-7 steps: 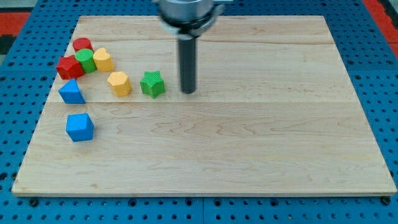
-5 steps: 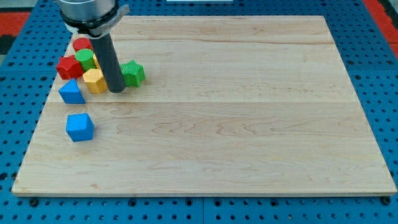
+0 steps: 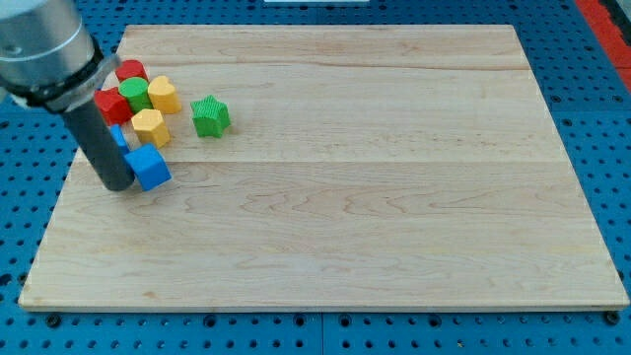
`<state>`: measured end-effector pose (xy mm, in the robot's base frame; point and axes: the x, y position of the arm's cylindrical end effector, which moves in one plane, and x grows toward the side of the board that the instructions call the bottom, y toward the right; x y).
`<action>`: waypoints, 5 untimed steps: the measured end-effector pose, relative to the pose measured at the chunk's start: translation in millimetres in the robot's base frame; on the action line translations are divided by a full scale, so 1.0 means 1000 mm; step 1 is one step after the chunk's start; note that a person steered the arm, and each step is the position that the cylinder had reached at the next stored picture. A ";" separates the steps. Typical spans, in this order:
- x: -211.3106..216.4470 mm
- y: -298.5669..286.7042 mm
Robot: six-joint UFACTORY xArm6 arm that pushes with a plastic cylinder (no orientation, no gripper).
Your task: Push the blue cube below the yellow hexagon
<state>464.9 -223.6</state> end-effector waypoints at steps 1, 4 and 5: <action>0.020 -0.042; -0.047 -0.081; -0.076 -0.081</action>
